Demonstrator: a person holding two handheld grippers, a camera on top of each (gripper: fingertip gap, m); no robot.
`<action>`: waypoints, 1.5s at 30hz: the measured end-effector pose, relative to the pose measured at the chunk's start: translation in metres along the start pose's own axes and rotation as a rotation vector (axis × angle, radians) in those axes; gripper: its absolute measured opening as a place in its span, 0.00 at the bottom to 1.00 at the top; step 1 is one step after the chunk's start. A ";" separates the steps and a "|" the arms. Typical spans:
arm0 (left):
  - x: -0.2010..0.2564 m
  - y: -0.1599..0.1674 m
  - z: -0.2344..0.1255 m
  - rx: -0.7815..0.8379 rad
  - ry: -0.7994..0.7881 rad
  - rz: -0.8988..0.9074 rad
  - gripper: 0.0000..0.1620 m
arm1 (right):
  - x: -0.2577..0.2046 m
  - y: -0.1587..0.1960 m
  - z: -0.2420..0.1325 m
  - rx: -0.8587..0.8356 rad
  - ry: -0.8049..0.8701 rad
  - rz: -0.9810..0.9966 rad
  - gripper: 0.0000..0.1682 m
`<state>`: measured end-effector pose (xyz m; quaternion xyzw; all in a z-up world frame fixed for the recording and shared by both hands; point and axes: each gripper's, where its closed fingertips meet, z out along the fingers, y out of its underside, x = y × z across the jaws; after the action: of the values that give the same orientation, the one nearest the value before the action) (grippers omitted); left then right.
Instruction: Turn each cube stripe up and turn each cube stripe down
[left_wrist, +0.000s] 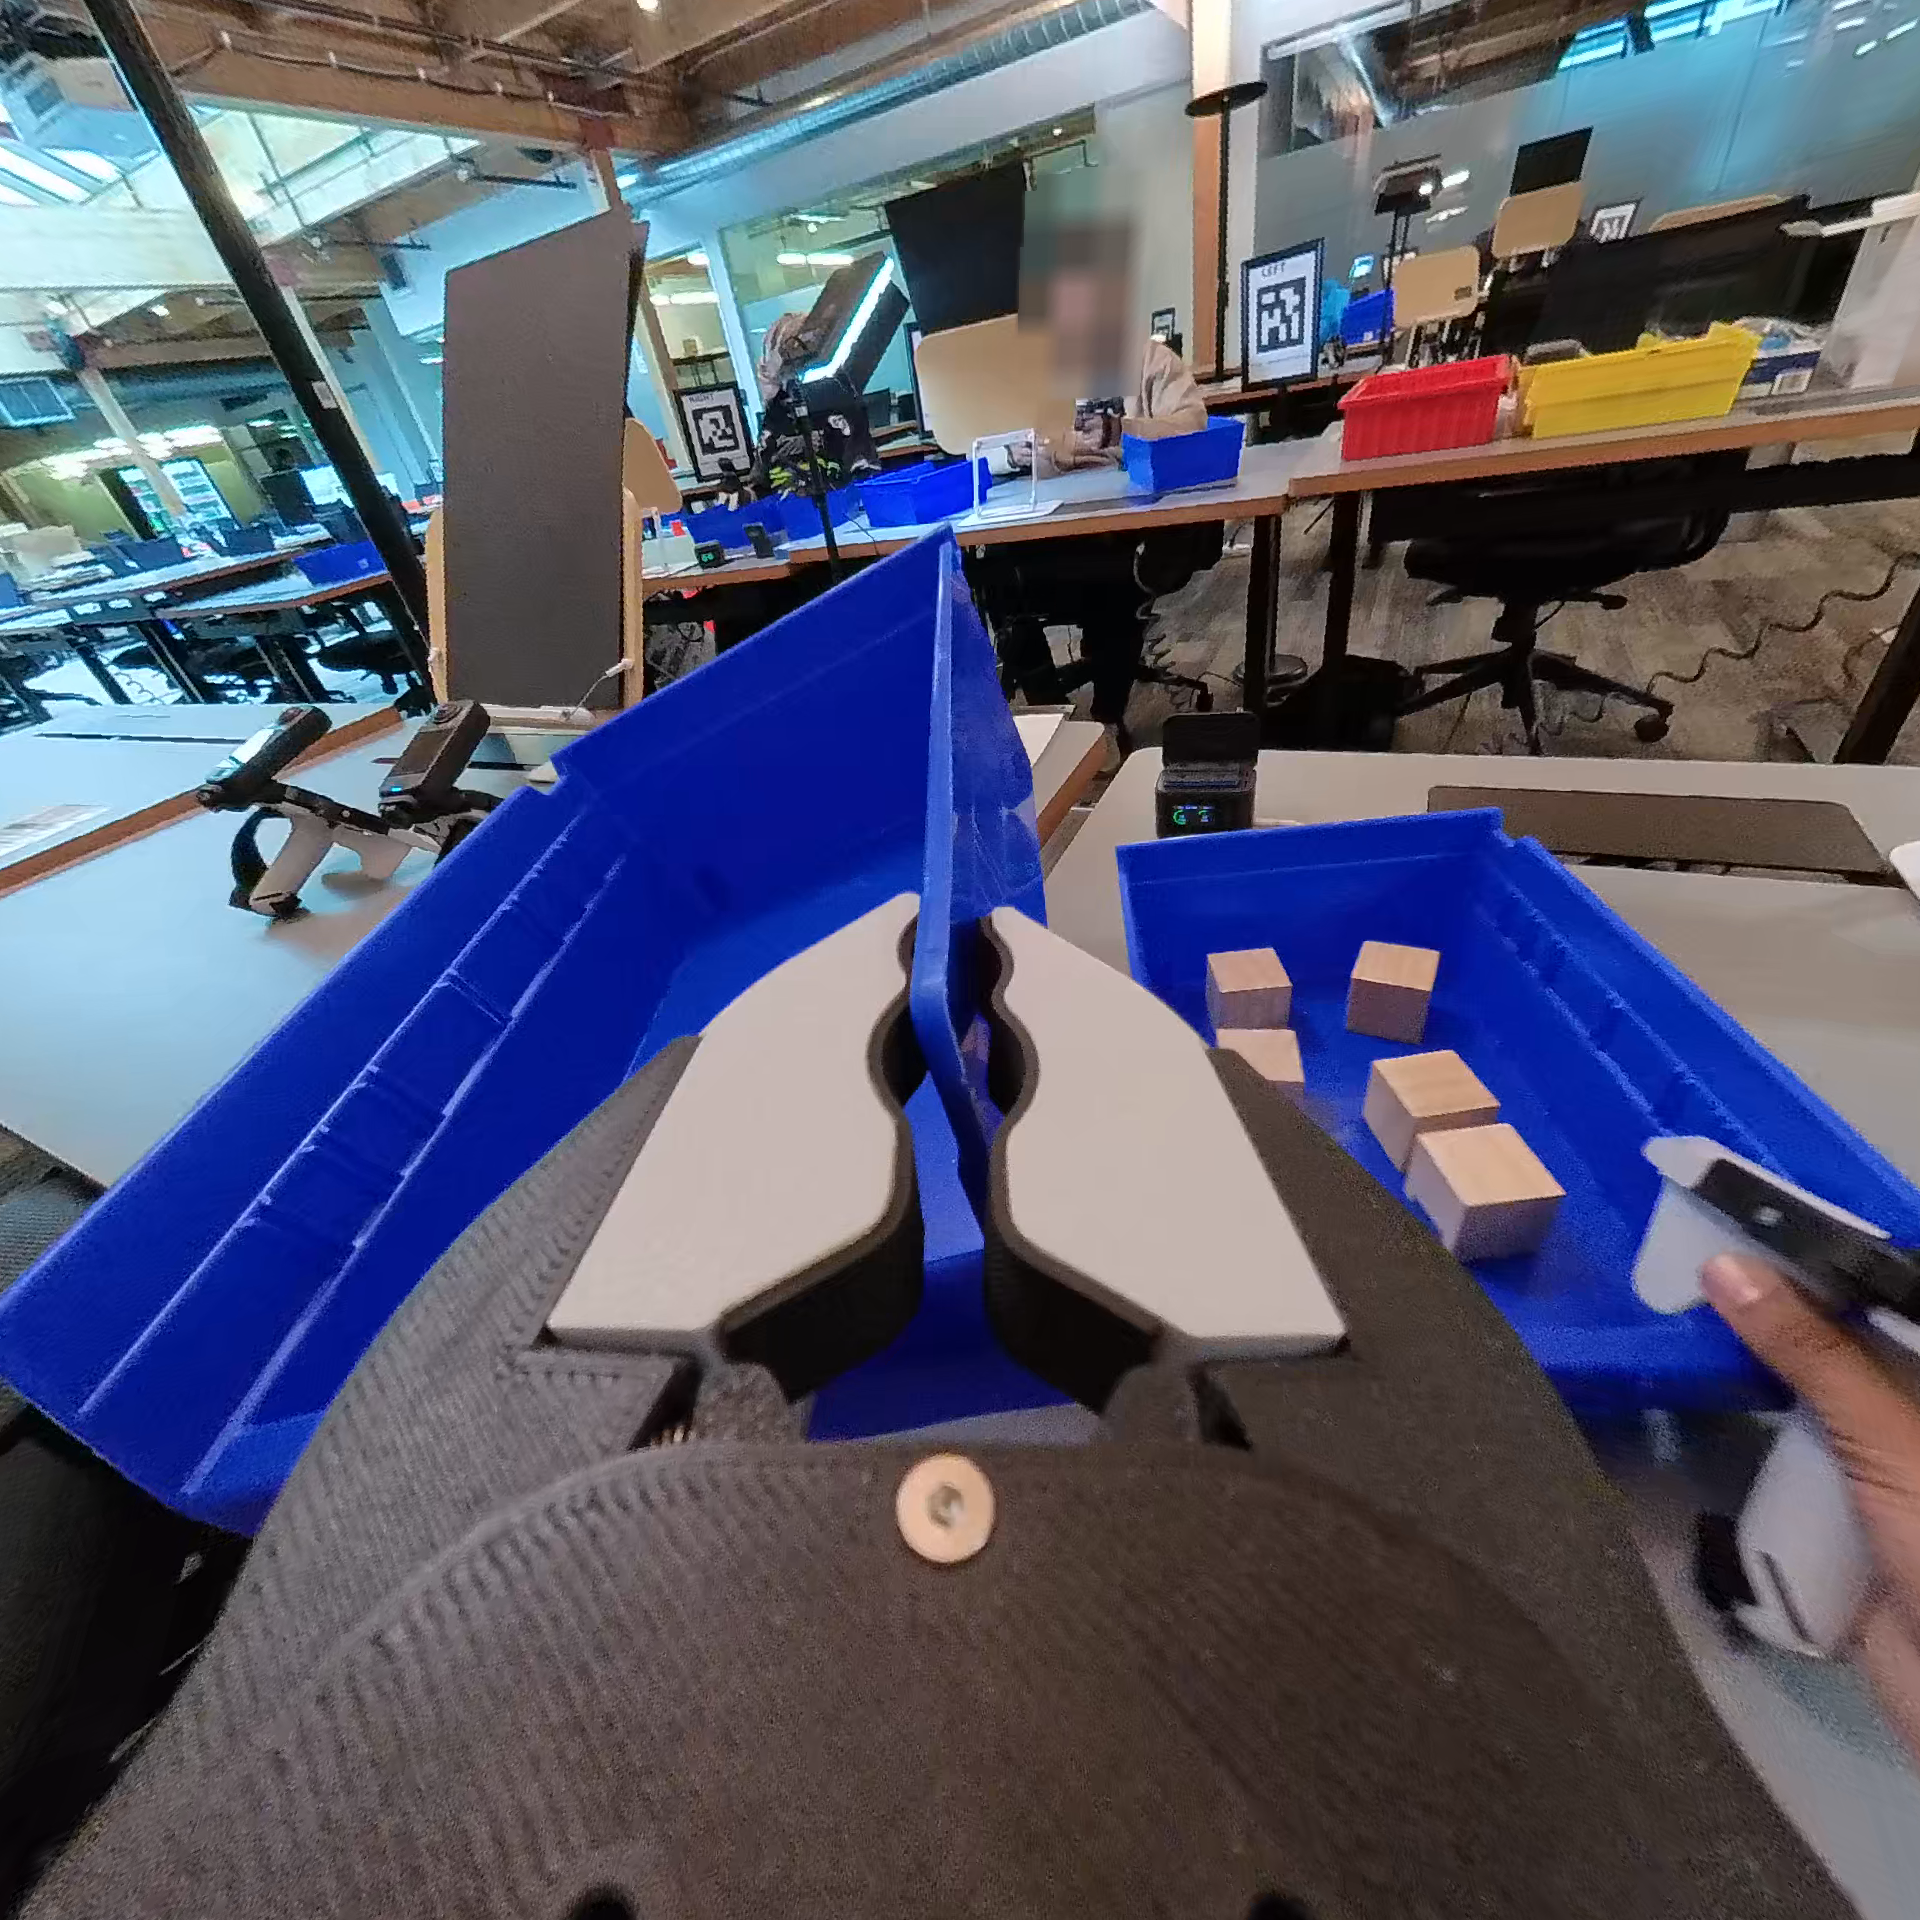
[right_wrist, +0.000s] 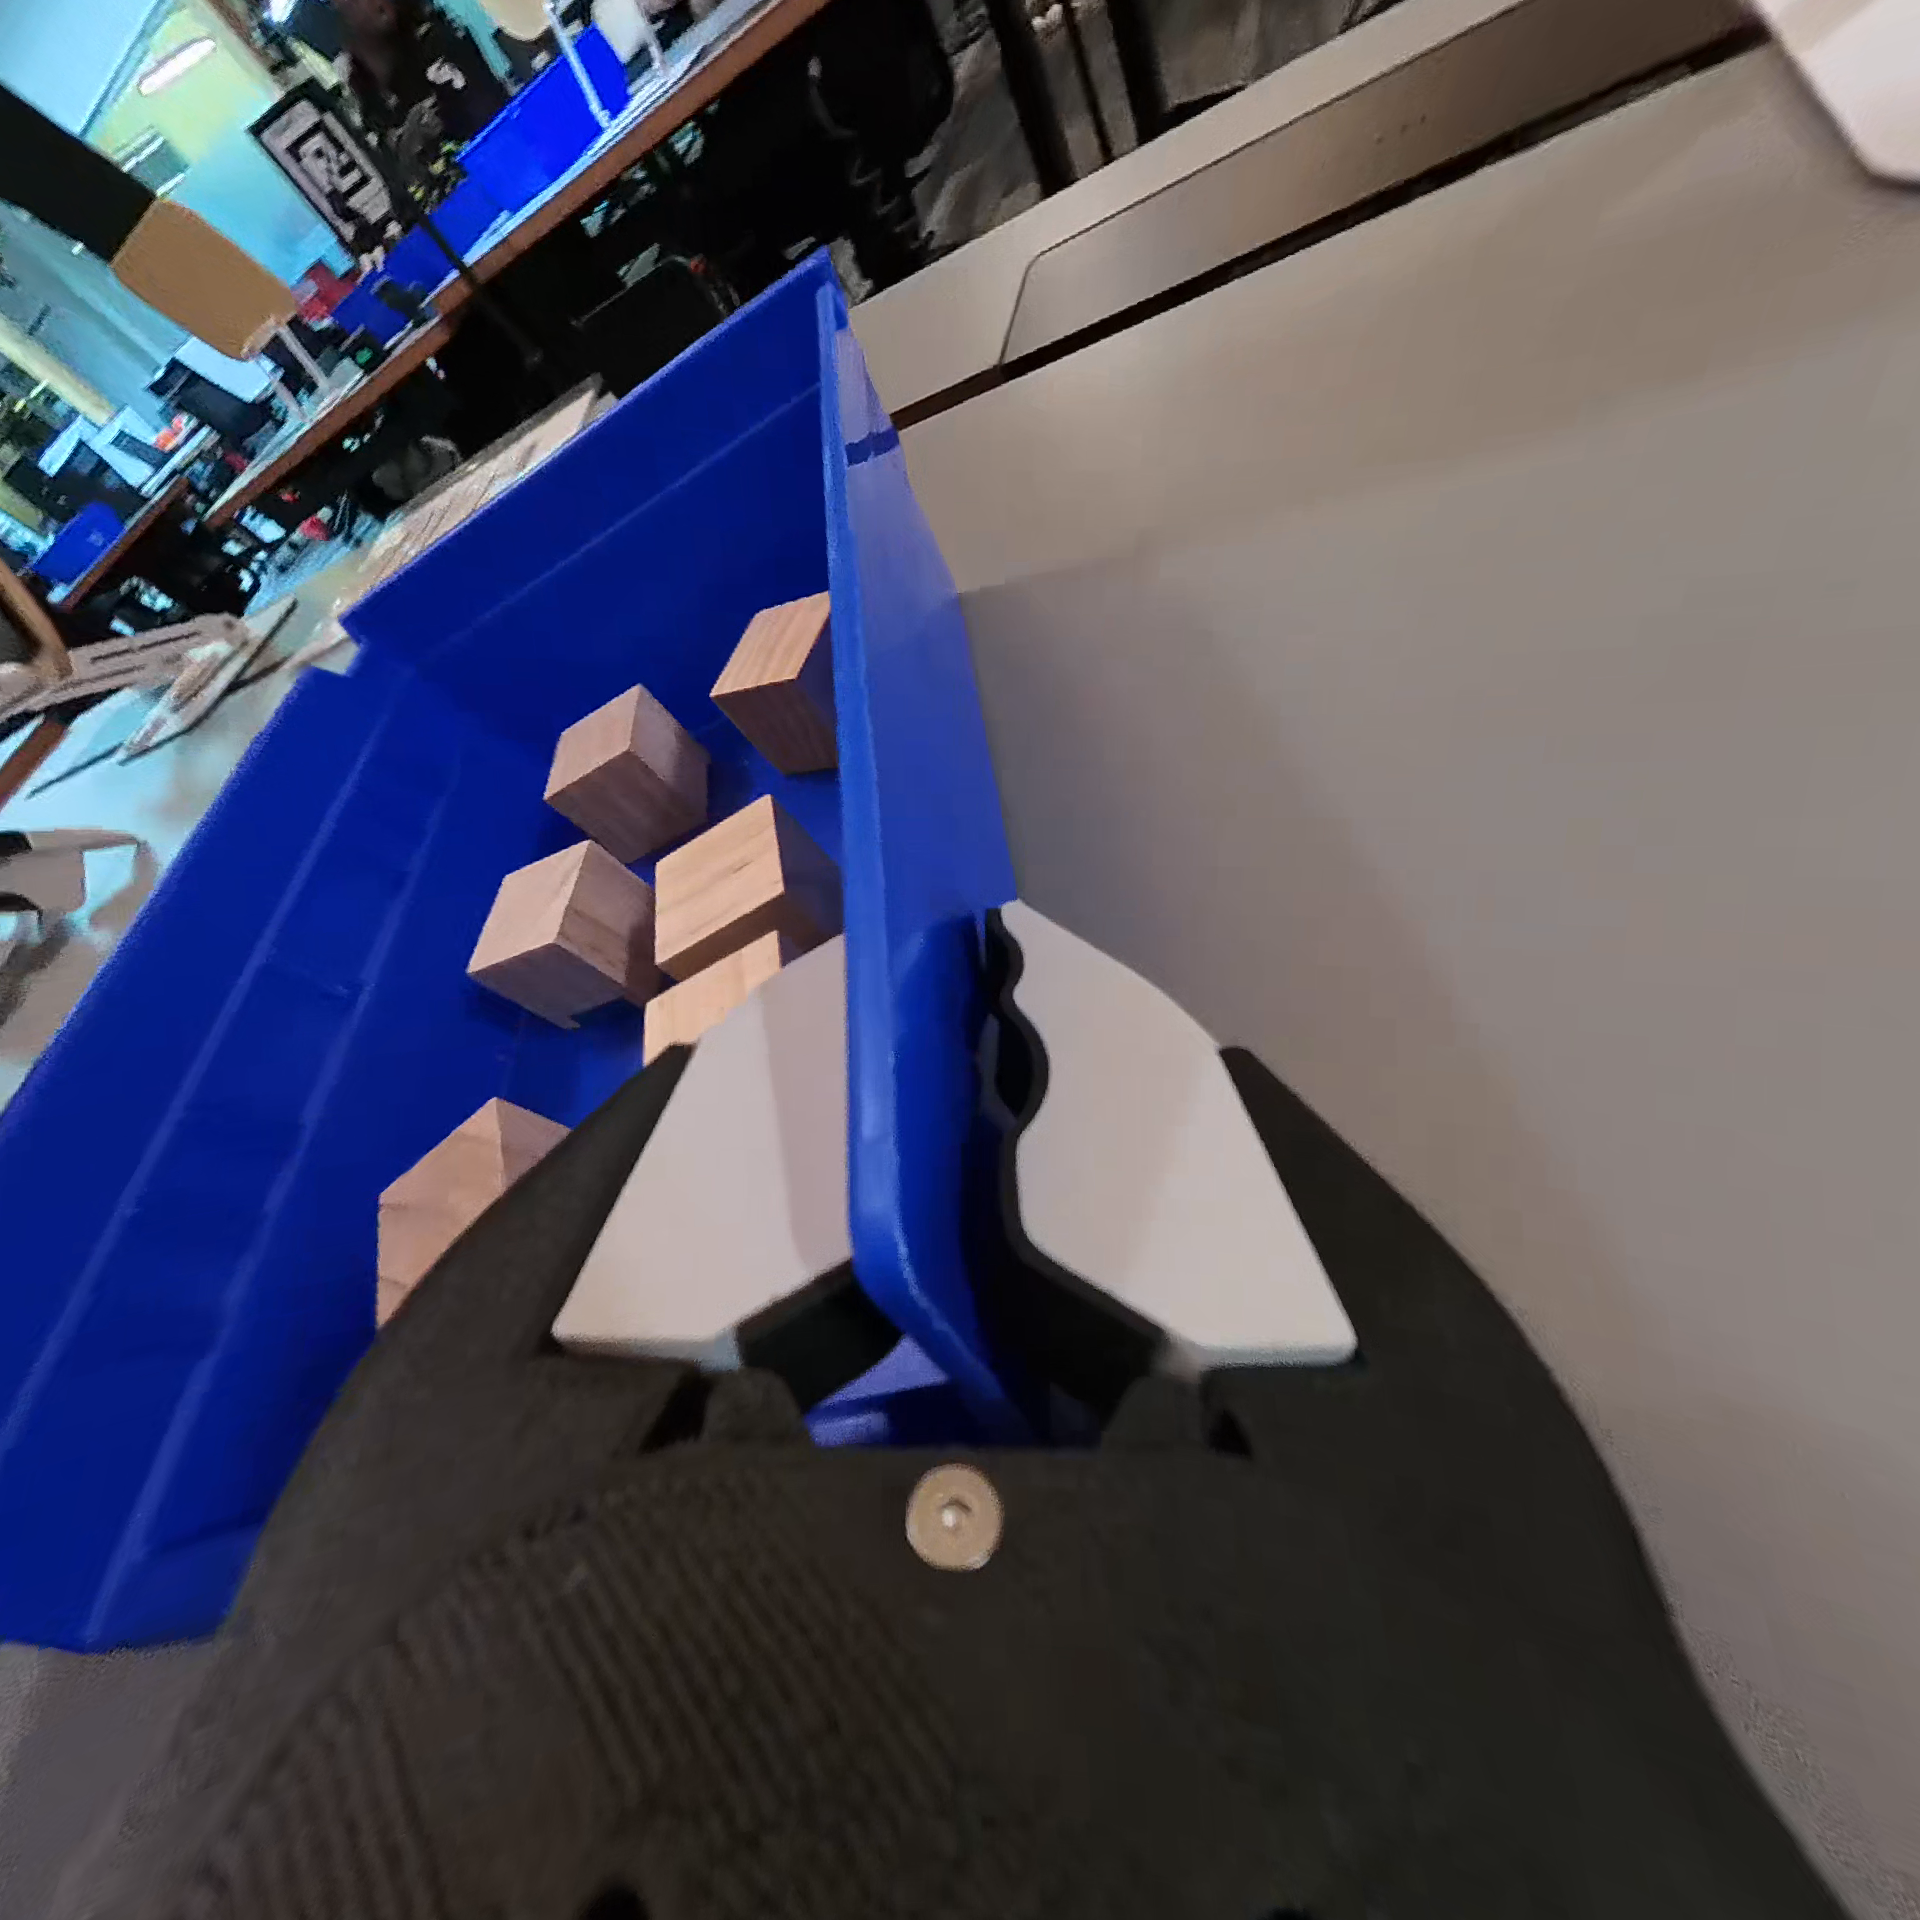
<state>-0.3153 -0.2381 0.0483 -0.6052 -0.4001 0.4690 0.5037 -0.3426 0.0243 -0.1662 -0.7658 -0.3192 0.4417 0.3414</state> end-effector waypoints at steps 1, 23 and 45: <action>0.000 0.000 0.000 0.000 0.004 -0.001 0.03 | -0.008 0.003 0.001 0.000 0.011 0.016 0.10; 0.169 -0.041 -0.033 0.049 0.405 0.081 0.02 | 0.073 -0.154 -0.211 0.230 -0.457 -0.090 0.25; 0.523 0.070 -0.206 0.175 1.155 0.399 0.03 | 0.331 -0.114 -0.325 0.261 -0.011 -0.284 0.18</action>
<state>0.0108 0.2014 -0.0958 -0.7809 0.0982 0.1821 0.5894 0.0616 0.2723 -0.1039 -0.6598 -0.3658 0.4308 0.4952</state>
